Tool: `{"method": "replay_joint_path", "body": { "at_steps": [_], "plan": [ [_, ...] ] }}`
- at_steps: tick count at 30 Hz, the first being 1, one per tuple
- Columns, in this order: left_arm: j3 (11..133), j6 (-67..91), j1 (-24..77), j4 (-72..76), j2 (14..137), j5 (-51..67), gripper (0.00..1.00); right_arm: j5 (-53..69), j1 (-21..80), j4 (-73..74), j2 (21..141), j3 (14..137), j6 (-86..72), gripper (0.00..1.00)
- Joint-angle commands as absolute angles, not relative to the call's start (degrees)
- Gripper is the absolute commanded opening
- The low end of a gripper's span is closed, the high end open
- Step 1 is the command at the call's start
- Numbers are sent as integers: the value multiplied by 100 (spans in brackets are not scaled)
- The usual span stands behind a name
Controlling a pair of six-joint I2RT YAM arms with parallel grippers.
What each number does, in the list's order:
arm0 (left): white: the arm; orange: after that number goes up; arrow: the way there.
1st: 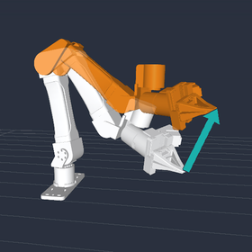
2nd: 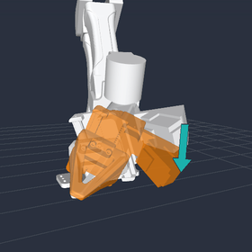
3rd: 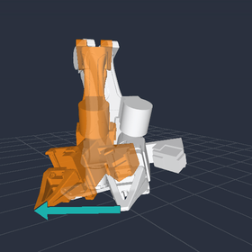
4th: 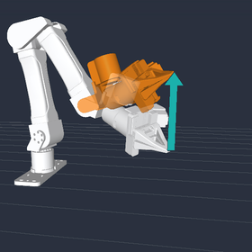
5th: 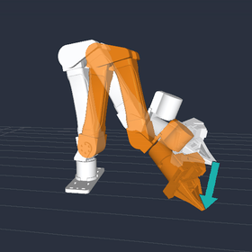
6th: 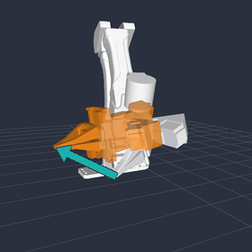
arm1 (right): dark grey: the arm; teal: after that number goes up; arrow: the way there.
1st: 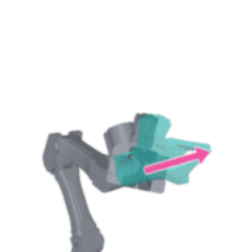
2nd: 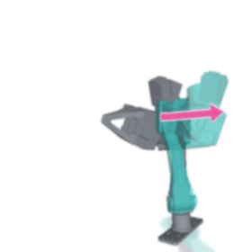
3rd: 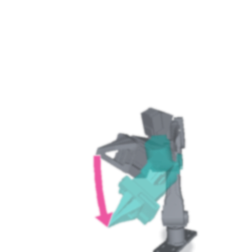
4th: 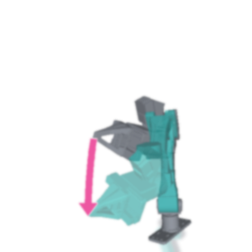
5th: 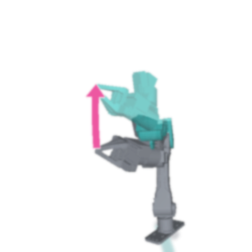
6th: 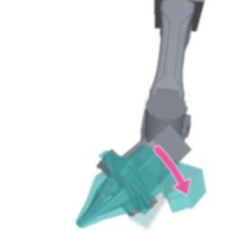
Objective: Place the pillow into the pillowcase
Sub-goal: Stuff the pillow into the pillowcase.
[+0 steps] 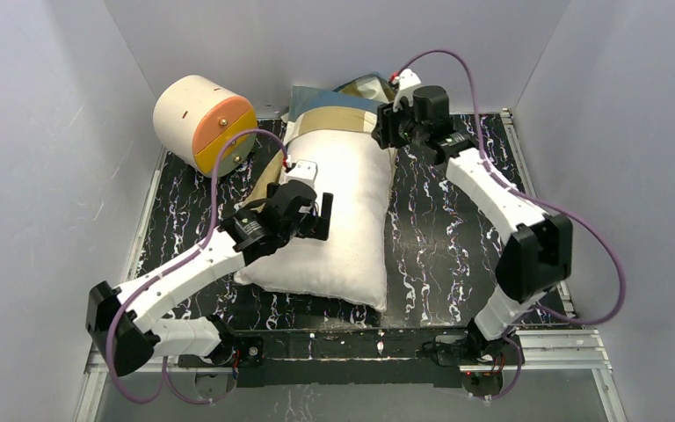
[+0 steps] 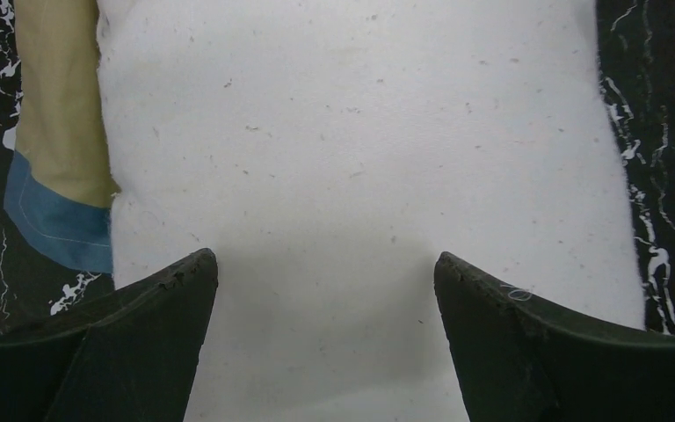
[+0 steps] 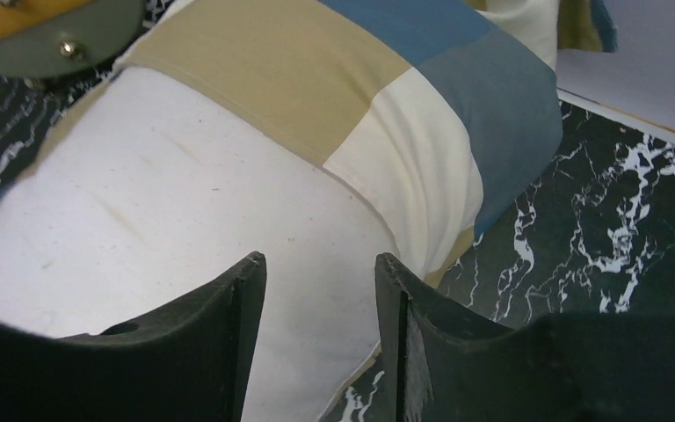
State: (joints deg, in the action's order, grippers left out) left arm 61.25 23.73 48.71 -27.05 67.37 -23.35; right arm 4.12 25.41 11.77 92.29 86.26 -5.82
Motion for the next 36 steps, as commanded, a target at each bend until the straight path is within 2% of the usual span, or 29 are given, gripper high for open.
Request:
{"method": "replay_joint_path", "body": {
  "at_steps": [1, 9, 12, 15, 18, 19, 21, 22, 24, 26, 28, 29, 33, 36],
  "plan": [
    [6229, 2320, 4878, -2966, 7082, -2956, 90, 988, 2561, 1122, 9867, 9369, 830, 56],
    [6000, 2418, 4861, -2823, 7410, -3015, 90, 844, 2570, 1401, 10878, 10222, 2026, 60],
    [5897, 2493, 4861, -2750, 7481, -2927, 87, 931, 2587, 1550, 11240, 10461, 2589, 60],
    [5731, 2506, 4860, -2565, 7456, -2828, 83, 760, 2637, 1683, 11548, 10716, 2950, 54],
    [5684, 2522, 4858, -2462, 7468, -2829, 79, 580, 2716, 1817, 11756, 10906, 3238, 42],
    [5688, 2522, 4860, -2447, 7485, -2846, 78, 531, 2761, 1799, 11768, 10911, 3303, 33],
    [5716, 2509, 4852, -2425, 7509, -2906, 74, 465, 2852, 1774, 11709, 10895, 3370, 6],
    [5728, 2501, 4846, -2404, 7525, -2942, 71, 449, 2916, 1772, 11640, 10872, 3389, 1],
    [5765, 2481, 4822, -2331, 7559, -3010, 58, 451, 3116, 1821, 11447, 10768, 3480, 1],
    [5774, 2436, 4783, -2188, 7611, -3072, 37, 514, 3303, 1983, 11179, 10627, 3463, 1],
    [5772, 2350, 4710, -2010, 7697, -2991, 8, 522, 3458, 2090, 10871, 10395, 3219, 1],
    [5806, 2310, 4650, -1936, 7744, -2856, 0, 527, 3522, 2090, 10699, 10198, 3034, 1],
    [5871, 2481, 4423, -1645, 7835, -2430, 0, 775, 3760, 1907, 9940, 9122, 2417, 1],
    [5920, 2662, 4373, -1450, 7849, -2294, 0, 1066, 4005, 2125, 9663, 8760, 2305, 1]
  ]
}}
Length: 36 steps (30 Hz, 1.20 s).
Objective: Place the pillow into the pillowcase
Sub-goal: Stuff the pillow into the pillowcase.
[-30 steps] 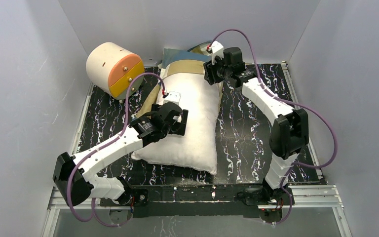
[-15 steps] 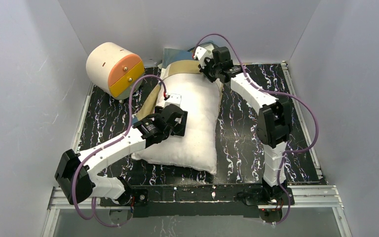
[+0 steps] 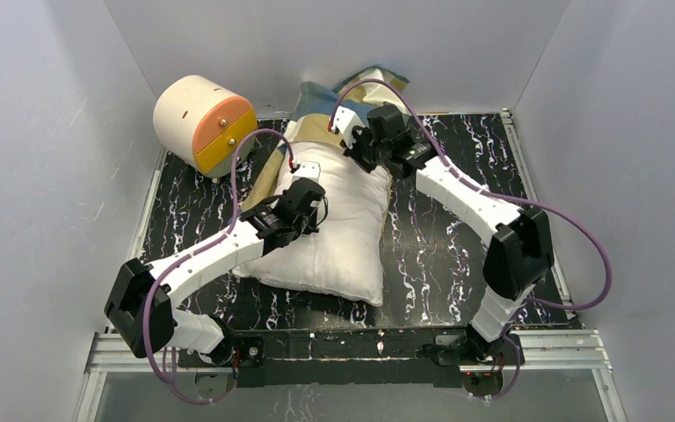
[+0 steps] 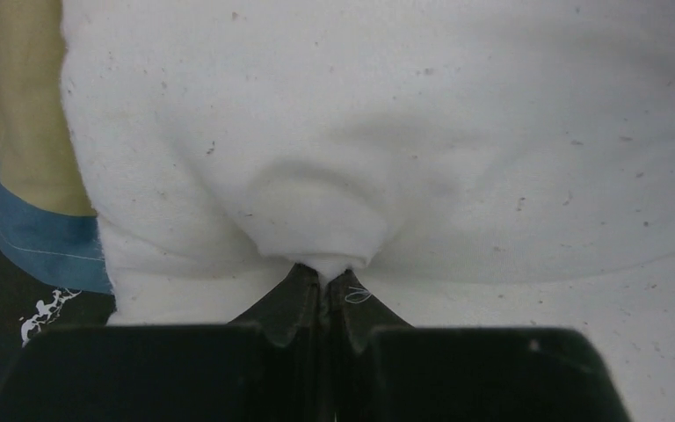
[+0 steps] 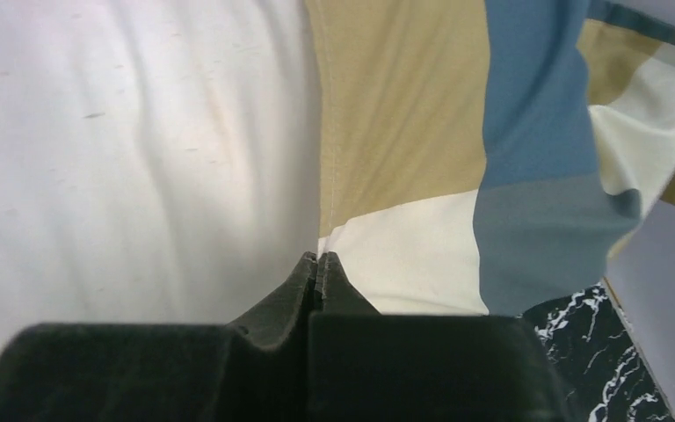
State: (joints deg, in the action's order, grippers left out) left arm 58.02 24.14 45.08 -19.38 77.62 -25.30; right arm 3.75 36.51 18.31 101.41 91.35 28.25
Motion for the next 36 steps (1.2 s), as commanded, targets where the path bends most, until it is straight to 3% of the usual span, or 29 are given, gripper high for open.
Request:
{"method": "replay_joint_path", "body": {
  "at_steps": [1, 7, 13, 19, 23, 25, 30, 33, 36],
  "plan": [
    [5957, 2701, 4364, -1425, 7877, -2275, 0, 1221, 4063, 2277, 9619, 8747, 2278, 1],
    [6135, 2950, 4285, -1355, 7969, -2196, 0, 1797, 4166, 2716, 9262, 8637, 1855, 1],
    [6651, 2977, 4118, -1659, 7894, -2159, 0, 227, 4135, 2421, 8995, 8539, 1223, 1],
    [6800, 3099, 4103, -1942, 7354, -1743, 0, -80, 4131, 2595, 8528, 8713, 330, 1],
    [6762, 2972, 4104, -2145, 7337, -1286, 0, -327, 4123, 1933, 8106, 7825, 111, 3],
    [6766, 2770, 4103, -2340, 7298, -1184, 9, -669, 4090, 1894, 8025, 7460, -89, 10],
    [6857, 2074, 4111, -2642, 7016, -603, 50, -1224, 4080, 1955, 7557, 6672, -936, 34],
    [6854, 1786, 4217, -2705, 6883, -634, 64, -1345, 4087, 1981, 6954, 6285, -1402, 47],
    [6893, 1500, 4467, -2700, 6954, -771, 73, -1640, 4078, 2323, 6623, 6070, -1599, 49]
  ]
}}
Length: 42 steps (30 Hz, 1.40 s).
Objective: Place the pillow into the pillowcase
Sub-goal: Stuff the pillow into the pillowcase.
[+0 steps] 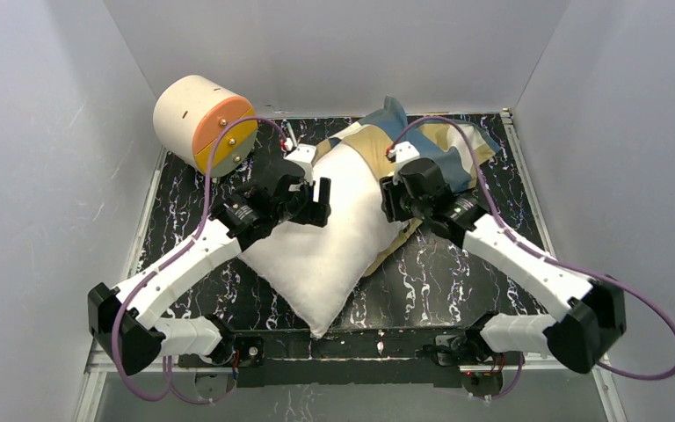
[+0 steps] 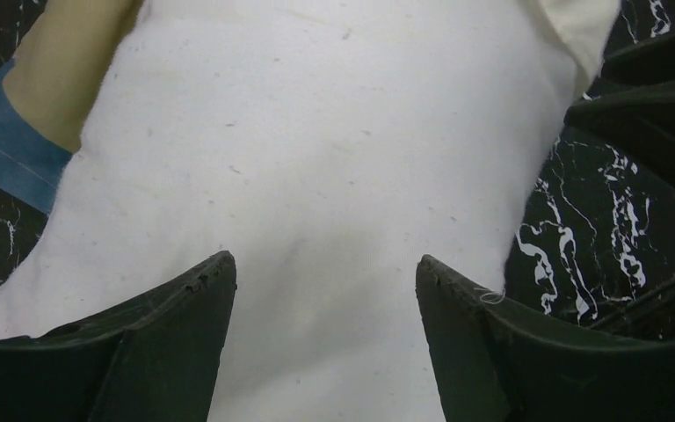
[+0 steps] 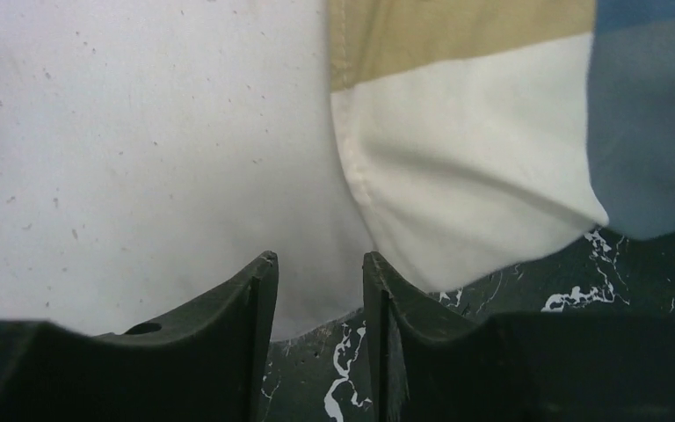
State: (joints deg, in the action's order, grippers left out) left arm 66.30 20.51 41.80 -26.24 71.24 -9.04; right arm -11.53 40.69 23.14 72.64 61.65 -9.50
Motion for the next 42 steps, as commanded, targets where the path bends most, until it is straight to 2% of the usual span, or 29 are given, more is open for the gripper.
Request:
{"method": "replay_joint_path", "body": {
  "at_steps": [1, 9, 15, 16, 17, 18, 21, 22, 25, 34, 35, 38, 42],
  "plan": [
    [6929, 1459, 4544, -2704, 7019, -744, 74, -1812, 4074, 2456, 6555, 5997, -1647, 48],
    [6949, 1488, 5321, -2221, 7803, -1337, 88, -2006, 4024, 2022, 5754, 4834, -1468, 48],
    [6799, 1611, 5396, -1594, 8559, -2115, 91, -2025, 3995, 1075, 5934, 4412, -625, 52],
    [6832, 1682, 5392, -1591, 8674, -2257, 89, -2043, 3993, 943, 6040, 4393, -495, 52],
    [6905, 1799, 5361, -1670, 8779, -2356, 81, -2049, 3983, 771, 6156, 4382, -383, 51],
    [6959, 1933, 5335, -1709, 8825, -2379, 67, -2034, 3975, 638, 6288, 4382, -251, 49],
    [7007, 2318, 5297, -1435, 8719, -2370, 11, -1922, 3964, 448, 6695, 4513, -13, 36],
    [7051, 2433, 5285, -1376, 8669, -2410, 0, -1864, 3964, 463, 6801, 4588, -9, 29],
    [7251, 2968, 5246, -1434, 8533, -2759, 0, -1727, 3965, 635, 6934, 4762, -9, 3],
    [7587, 3430, 5201, -1492, 8592, -3069, 0, -1332, 3964, 897, 6194, 4762, -161, 1],
    [7604, 3420, 5203, -1496, 8617, -3024, 0, -1529, 3968, 779, 6132, 4665, -89, 3],
    [7618, 3385, 5204, -1514, 8595, -2985, 0, -1969, 3963, 658, 6098, 4583, 228, 32],
    [7624, 3340, 5194, -1555, 8536, -2983, 0, -2027, 3949, 653, 6432, 4839, 516, 51]
  ]
}}
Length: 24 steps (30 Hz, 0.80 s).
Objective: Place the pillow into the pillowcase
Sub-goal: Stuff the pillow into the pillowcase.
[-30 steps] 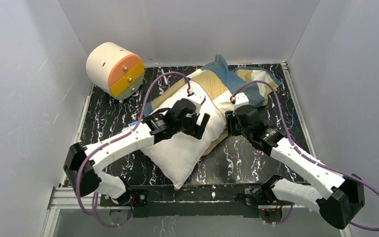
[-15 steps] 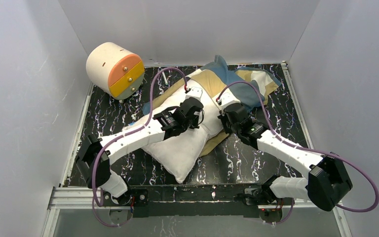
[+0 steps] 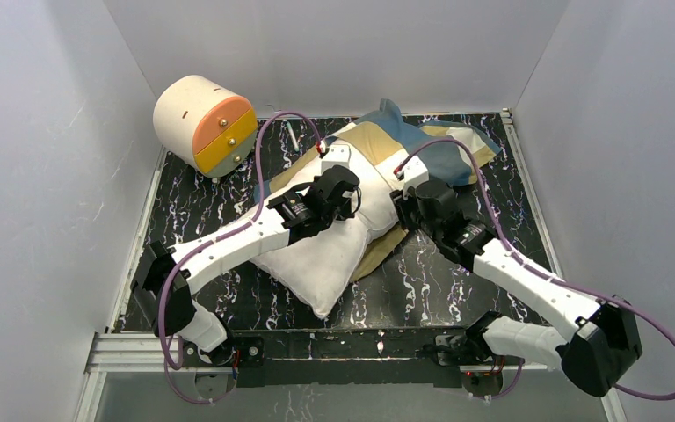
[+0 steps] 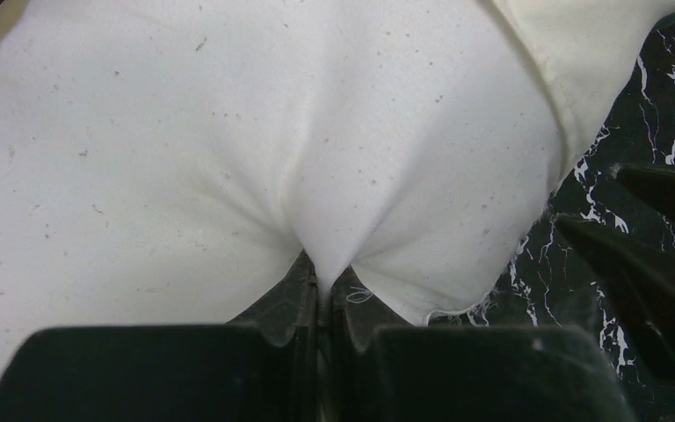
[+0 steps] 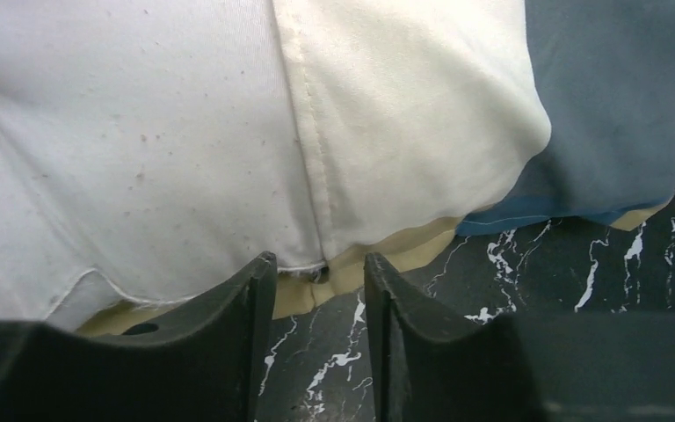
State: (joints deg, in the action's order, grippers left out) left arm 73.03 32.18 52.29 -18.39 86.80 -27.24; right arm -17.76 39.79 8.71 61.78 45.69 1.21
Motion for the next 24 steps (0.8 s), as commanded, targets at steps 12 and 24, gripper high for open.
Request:
{"method": "replay_joint_path", "body": {
  "at_steps": [12, 24],
  "plan": [
    [7494, 3536, 5194, -1571, 8431, -2939, 0, -3246, 3949, 557, 7561, 5516, 680, 36],
    [7551, 3497, 5194, -1621, 8494, -2967, 0, -3234, 3947, 893, 7635, 5752, 711, 40]
  ]
}}
